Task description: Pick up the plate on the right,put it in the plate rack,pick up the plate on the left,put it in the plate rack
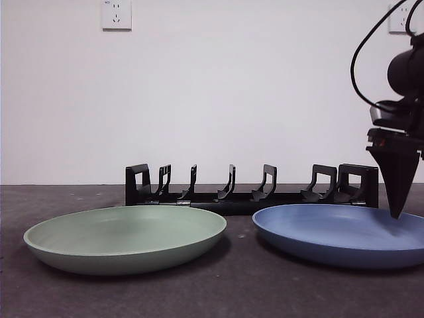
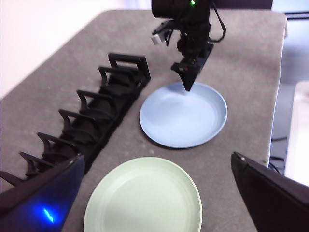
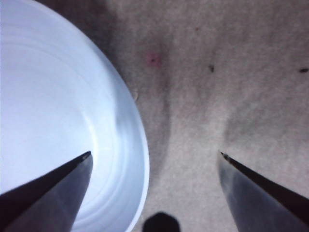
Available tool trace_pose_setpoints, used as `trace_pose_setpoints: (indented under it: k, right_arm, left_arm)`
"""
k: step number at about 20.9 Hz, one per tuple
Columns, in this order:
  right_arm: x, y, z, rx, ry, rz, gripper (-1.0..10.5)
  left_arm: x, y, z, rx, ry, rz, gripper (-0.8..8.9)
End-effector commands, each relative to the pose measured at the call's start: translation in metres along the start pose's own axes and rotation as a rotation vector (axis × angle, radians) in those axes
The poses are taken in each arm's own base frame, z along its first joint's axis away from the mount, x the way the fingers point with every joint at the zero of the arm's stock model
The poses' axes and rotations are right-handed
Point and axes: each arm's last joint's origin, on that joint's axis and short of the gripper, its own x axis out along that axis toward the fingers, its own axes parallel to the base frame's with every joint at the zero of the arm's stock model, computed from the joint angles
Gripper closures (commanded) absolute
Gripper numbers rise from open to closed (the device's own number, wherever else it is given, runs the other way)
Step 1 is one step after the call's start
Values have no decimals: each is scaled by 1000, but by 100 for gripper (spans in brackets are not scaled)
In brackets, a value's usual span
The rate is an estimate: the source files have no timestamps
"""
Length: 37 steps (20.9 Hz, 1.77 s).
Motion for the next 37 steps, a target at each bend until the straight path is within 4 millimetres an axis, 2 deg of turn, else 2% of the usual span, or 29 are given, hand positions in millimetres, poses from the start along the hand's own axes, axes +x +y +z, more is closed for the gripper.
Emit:
trace_pose_setpoints:
  k: [1,7,9,10,14,17,19,21,24,27,30,33,37]
  right_arm:
    - [8,-1,1,10,22,-1,529]
    - [18,-2,3,12,46,1,754]
    - [20,-3,4,8,47,4,928]
    - [20,-3,5,4,44,9,963]
    - [20,-3,5,-15,45,12,959]
    - [11,-1,3,-24,26,30,959]
    - [-6,3,2,-43,6,72,959]
    - [-33,8,3,-58,-40,78,959]
    - [-84,17,3,-84,-141,109,959]
    - [-134,26,1,-108,-227,153,959]
    - [-174,39,-8,-140,-296,207,959]
    - [-202,55,-17,-194,-332,227,959]
    - [-218,82,-27,-282,-338,277,959]
  left_arm:
    - [5,-2,2,35,15,-1,156]
    - [18,-5,4,80,66,17,156]
    - [22,-6,4,101,86,20,156]
    - [24,-7,4,108,91,19,156]
    - [28,-10,5,179,102,5,156]
    - [31,-14,7,249,122,12,156]
    - [33,-19,8,301,121,-7,156]
    - [38,-23,10,362,119,-25,156]
    - [45,-30,15,447,90,-62,156]
    - [55,-36,21,565,85,-24,156]
    - [66,-42,27,717,99,47,156]
    - [74,-46,35,826,98,134,156]
    - [79,-51,41,939,67,157,157]
